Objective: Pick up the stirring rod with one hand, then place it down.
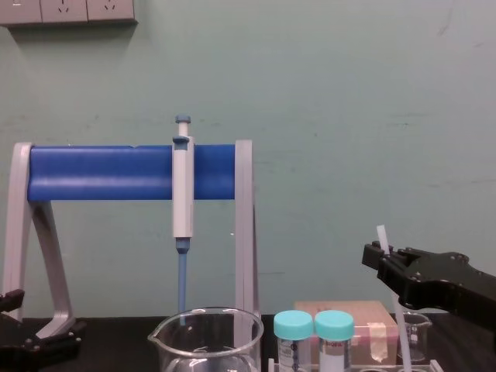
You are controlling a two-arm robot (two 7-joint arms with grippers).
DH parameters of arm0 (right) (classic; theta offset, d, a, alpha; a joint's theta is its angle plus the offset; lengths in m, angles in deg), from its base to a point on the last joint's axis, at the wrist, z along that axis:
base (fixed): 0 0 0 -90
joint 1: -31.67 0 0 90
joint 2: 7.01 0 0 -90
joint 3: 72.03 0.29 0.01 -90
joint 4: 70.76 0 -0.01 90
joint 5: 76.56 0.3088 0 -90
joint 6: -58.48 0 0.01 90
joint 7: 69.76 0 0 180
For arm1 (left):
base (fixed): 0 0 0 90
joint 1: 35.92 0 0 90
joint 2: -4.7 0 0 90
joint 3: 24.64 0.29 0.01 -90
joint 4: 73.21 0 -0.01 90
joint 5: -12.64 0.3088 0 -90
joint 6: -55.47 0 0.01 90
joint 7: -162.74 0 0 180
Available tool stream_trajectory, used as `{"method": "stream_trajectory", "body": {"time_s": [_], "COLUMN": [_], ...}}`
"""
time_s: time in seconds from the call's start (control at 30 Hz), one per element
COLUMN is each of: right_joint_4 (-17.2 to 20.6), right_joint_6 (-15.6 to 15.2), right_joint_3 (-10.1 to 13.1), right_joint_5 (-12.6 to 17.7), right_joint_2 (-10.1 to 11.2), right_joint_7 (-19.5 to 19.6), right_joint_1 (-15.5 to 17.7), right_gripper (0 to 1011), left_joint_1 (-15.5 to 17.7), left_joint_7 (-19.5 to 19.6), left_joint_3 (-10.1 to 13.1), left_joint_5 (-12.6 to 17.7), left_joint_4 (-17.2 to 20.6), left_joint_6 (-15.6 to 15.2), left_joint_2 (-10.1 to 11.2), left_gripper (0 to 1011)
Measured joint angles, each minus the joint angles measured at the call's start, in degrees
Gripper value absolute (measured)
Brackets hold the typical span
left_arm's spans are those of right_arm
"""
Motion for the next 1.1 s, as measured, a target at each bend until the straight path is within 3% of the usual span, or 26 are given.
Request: {"method": "stream_trajectory", "body": {"time_s": [0.87,1.0,1.1], "right_joint_4": [0.0,0.0,0.0], "right_joint_6": [0.0,0.0,0.0], "right_joint_3": [0.0,0.0,0.0], "right_joint_5": [0.2,0.2,0.2], "right_joint_2": [0.0,0.0,0.0], "right_joint_7": [-0.1,-0.1,-0.1], "right_joint_1": [0.0,0.0,0.0], "right_gripper": [905,996,1003], "left_joint_1": [0.0,0.0,0.0], "left_joint_7": [0.0,0.0,0.0], "left_joint_3": [0.0,0.0,0.0], "left_joint_5": [0.0,0.0,0.0], "left_joint_4": [0.0,0.0,0.0], "left_joint_6": [0.0,0.0,0.0], "left_joint_2": [0.0,0.0,0.0], "left_gripper": [1000,1000,1000]}}
